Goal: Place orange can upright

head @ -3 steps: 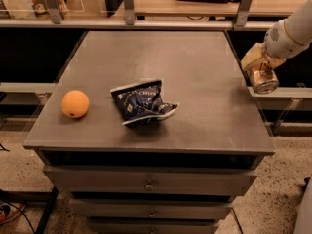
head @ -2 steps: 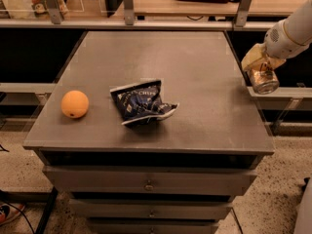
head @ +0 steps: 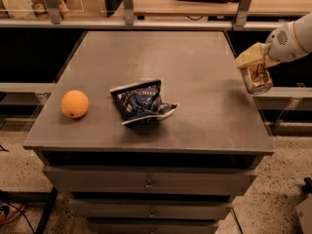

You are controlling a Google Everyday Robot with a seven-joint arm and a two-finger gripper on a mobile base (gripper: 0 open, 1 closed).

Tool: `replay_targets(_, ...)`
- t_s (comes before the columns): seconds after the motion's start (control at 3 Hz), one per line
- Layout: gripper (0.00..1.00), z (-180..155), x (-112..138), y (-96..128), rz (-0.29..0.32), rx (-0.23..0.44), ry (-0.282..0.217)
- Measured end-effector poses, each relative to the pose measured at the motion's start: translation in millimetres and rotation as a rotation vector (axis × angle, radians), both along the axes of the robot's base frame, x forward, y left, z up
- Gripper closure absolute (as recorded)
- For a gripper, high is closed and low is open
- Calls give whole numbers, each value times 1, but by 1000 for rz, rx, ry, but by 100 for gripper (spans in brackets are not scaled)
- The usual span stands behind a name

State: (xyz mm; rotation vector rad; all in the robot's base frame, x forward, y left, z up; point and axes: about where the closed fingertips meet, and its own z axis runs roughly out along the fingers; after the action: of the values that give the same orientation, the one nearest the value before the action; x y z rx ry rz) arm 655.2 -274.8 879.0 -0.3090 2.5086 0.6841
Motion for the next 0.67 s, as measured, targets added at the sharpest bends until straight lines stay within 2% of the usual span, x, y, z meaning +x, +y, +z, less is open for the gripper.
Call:
replay_targets(0.33, 100, 15, -13, 13, 77, 86, -80)
replay_targets(0.67, 100, 50, -37, 18, 141, 150, -159)
